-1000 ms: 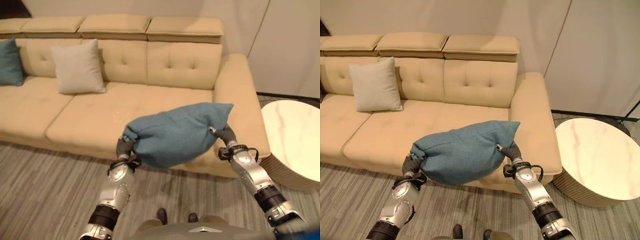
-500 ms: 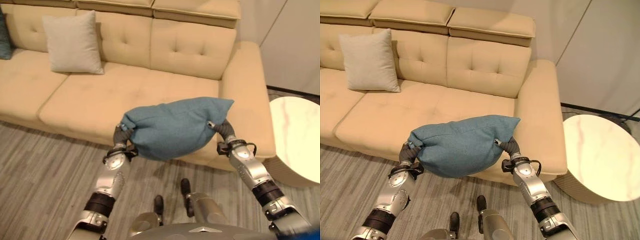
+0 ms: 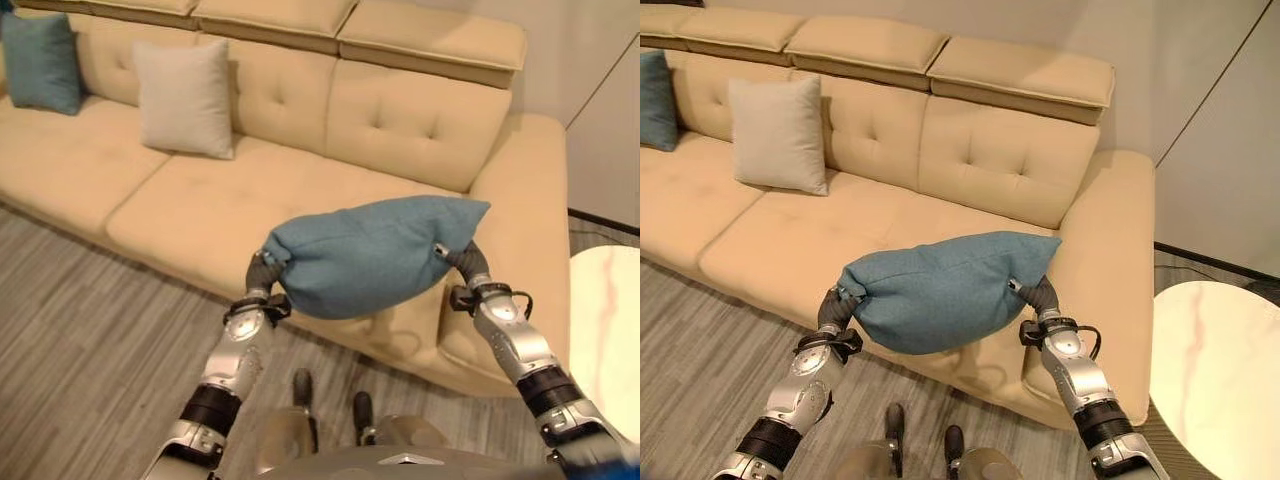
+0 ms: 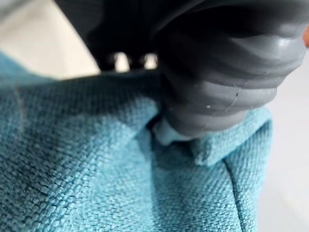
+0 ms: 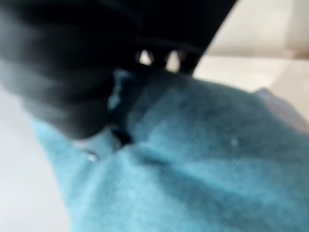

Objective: Pick up all the scattered cushions and arrange them neatly on the sofa.

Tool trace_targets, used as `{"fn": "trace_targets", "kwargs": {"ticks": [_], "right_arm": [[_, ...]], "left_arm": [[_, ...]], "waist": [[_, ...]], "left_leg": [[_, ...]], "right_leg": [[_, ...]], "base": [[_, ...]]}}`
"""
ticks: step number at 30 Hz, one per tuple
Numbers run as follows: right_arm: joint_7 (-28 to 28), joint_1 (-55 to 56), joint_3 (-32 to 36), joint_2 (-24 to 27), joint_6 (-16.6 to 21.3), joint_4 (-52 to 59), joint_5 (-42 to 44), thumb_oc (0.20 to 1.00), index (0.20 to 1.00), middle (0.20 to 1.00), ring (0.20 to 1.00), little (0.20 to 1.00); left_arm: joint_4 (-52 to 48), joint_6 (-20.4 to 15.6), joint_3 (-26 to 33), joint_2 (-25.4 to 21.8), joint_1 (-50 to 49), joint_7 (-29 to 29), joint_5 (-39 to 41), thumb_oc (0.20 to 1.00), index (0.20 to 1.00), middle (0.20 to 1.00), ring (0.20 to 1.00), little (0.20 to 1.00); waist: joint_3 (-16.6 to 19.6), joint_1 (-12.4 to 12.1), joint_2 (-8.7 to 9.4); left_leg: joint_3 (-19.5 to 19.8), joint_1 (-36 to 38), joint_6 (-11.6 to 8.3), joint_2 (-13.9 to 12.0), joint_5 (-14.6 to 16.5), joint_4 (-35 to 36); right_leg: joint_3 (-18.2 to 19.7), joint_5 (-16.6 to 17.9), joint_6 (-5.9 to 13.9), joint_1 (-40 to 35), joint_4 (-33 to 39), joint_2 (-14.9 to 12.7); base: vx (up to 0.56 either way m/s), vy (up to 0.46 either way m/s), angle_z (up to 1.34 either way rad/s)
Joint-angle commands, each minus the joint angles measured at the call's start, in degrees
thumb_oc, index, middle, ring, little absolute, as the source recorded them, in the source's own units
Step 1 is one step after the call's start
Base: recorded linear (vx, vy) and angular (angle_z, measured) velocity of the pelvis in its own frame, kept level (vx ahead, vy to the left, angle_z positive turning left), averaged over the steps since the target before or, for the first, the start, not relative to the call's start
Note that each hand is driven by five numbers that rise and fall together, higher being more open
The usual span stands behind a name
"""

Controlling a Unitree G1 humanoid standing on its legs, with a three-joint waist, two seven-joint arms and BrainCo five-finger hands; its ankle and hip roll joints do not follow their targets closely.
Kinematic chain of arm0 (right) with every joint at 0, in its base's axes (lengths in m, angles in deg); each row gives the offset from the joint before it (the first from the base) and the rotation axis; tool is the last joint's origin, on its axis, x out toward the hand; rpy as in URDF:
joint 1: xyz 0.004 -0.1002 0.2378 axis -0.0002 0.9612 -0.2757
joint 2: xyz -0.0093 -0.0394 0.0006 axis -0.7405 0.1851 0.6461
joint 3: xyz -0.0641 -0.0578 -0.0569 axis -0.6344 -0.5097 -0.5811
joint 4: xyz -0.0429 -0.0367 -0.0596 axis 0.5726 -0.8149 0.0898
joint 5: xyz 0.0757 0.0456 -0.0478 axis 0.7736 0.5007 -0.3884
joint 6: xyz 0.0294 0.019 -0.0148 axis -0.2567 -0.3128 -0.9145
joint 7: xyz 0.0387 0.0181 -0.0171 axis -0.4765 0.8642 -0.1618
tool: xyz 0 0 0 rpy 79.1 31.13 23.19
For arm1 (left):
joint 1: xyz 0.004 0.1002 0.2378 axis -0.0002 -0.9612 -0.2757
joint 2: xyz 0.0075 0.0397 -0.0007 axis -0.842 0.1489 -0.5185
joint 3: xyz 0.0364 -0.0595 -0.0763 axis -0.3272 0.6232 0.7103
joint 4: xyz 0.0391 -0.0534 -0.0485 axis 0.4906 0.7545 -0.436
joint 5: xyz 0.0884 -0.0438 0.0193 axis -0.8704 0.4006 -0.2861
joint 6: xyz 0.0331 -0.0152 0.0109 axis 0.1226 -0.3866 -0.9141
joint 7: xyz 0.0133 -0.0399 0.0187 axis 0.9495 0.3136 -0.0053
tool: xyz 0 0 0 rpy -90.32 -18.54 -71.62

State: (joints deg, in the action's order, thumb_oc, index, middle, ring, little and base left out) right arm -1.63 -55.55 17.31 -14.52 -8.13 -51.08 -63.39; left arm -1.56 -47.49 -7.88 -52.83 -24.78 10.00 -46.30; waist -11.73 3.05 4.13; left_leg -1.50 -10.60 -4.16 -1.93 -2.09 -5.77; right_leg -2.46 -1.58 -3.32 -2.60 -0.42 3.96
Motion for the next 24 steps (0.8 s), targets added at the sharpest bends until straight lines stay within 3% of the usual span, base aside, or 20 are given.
{"fn": "trace_targets", "kwargs": {"ticks": [1,3,4,8,10,13,14,17,18,20,21,24], "right_arm": [[-0.9,-2.3,2.2,-2.4,4.9,5.5,-0.7,0.200,0.200,0.200,0.200,0.200],[-0.9,-3.3,1.7,-3.0,5.0,5.3,-1.4,0.200,0.200,0.200,0.200,0.200],[-1.2,-4.5,1.0,-3.7,4.8,5.3,-1.7,0.200,0.200,0.200,0.200,0.200],[-1.2,-5.7,0.0,-4.9,4.5,4.8,-1.9,0.200,0.200,0.200,0.200,0.200],[-1.9,-6.6,-0.4,-4.7,4.5,3.9,-1.2,0.200,0.200,0.200,0.200,0.200],[-2.3,-6.8,-0.6,-4.6,4.5,3.6,-0.5,0.200,0.200,0.200,0.200,0.200],[-2.7,-6.8,-1.1,-4.6,4.6,3.4,-0.4,0.200,0.200,0.200,0.200,0.200],[-3.0,-5.2,-0.5,-4.1,4.1,4.2,-0.6,0.200,0.200,0.200,0.200,0.200],[-2.9,-3.5,0.3,-3.6,4.4,4.3,-0.7,0.200,0.200,0.200,0.200,0.200],[-2.9,-2.1,1.5,-2.9,4.6,4.7,-0.4,0.200,0.200,0.200,0.200,0.200],[-2.6,-1.8,2.2,-1.7,4.6,4.9,-0.4,0.200,0.200,0.200,0.200,0.200],[-2.1,-1.6,2.0,-1.6,4.6,5.5,-0.2,0.200,0.200,0.200,0.200,0.200]], "left_arm": [[-5.4,-4.5,-0.6,-0.4,3.5,-2.6,-3.2,0.200,0.200,0.200,0.200,0.200],[-5.5,-4.5,-0.5,-1.1,3.6,-2.4,-3.4,0.200,0.200,0.200,0.200,0.200],[-6.1,-4.6,-0.7,-2.0,4.2,-2.0,-3.6,0.200,0.200,0.200,0.200,0.200],[-6.9,-4.6,0.1,-3.0,4.1,-1.5,-4.3,0.200,0.200,0.200,0.200,0.200],[-6.7,-4.6,0.9,-2.7,3.3,-1.5,-4.2,0.200,0.200,0.200,0.200,0.200],[-6.7,-4.5,1.2,-2.7,3.1,-1.7,-4.6,0.200,0.200,0.200,0.200,0.200],[-6.2,-4.3,1.2,-2.3,3.3,-1.7,-4.7,0.200,0.200,0.200,0.200,0.200],[-6.6,-4.1,0.9,-1.8,2.8,-2.6,-4.8,0.200,0.200,0.200,0.200,0.200],[-6.1,-4.1,0.3,-0.7,2.1,-3.3,-5.4,0.200,0.200,0.200,0.200,0.200],[-5.5,-3.8,-0.4,0.2,2.2,-4.0,-5.0,0.200,0.200,0.200,0.200,0.200],[-5.5,-3.6,-0.7,0.1,2.4,-5.0,-5.1,0.200,0.200,0.200,0.200,0.200],[-5.9,-3.6,-1.1,0.4,2.6,-4.5,-4.0,0.200,0.200,0.200,0.200,0.200]], "waist": [[4.6,-0.5,0.64],[4.7,-0.8,0.88],[4.0,-1.0,0.64],[3.5,-1.1,-0.15],[3.5,0.2,-0.43],[3.7,0.8,-0.02],[4.1,1.2,0.51],[4.4,2.4,0.18],[5.2,2.6,0.23],[5.9,3.5,0.22],[5.4,3.0,1.05],[5.2,2.4,1.57]], "left_leg": [[-0.8,3.0,1.31,2.0,2.2,-2.4],[-2.1,4.7,2.92,2.6,3.4,-1.3],[-3.3,6.0,4.01,2.5,3.9,-0.6],[-5.4,8.9,4.78,2.3,5.6,0.6],[-5.6,12.4,4.89,3.4,6.6,2.8],[-5.5,15.0,5.00,4.6,7.7,3.8],[-5.5,16.0,4.87,5.5,8.3,3.9],[-4.5,16.8,4.23,5.1,8.2,2.5],[-4.3,17.1,3.50,5.0,8.1,1.1],[-5.9,16.1,0.43,3.6,6.0,-4.8],[-5.6,13.1,-1.87,2.6,3.3,-13.0],[-5.4,11.4,-1.10,1.2,3.6,-14.5]], "right_leg": [[5.0,-2.6,8.82,-1.6,-5.7,-7.8],[6.1,0.4,10.34,0.2,-10.1,-8.9],[6.8,3.1,11.44,3.9,-17.0,-9.3],[3.3,2.5,11.21,8.0,-20.4,-10.0],[1.5,0.7,10.23,12.9,-16.9,-5.0],[-2.0,1.8,9.98,13.1,-10.0,-4.2],[-3.4,2.7,9.76,14.4,-6.1,-3.3],[-0.9,2.6,9.42,12.8,-7.0,-2.8],[0.4,2.7,8.40,10.0,-4.1,-2.4],[-1.2,2.9,7.58,7.1,-2.3,-3.0],[-1.9,2.5,6.78,4.8,-1.8,-3.9],[-1.1,1.3,6.20,3.3,-1.8,-4.1]], "base": [[0.31,0.202,-0.40],[0.28,0.233,-0.61],[0.16,0.169,-0.70],[0.16,0.154,-0.37],[0.30,0.154,-0.80],[0.19,0.029,-0.21],[0.31,0.016,0.04],[0.25,-0.015,0.04],[0.25,-0.049,0.19],[0.28,-0.094,0.19],[0.15,-0.094,0.30],[0.14,-0.033,0.20]]}}
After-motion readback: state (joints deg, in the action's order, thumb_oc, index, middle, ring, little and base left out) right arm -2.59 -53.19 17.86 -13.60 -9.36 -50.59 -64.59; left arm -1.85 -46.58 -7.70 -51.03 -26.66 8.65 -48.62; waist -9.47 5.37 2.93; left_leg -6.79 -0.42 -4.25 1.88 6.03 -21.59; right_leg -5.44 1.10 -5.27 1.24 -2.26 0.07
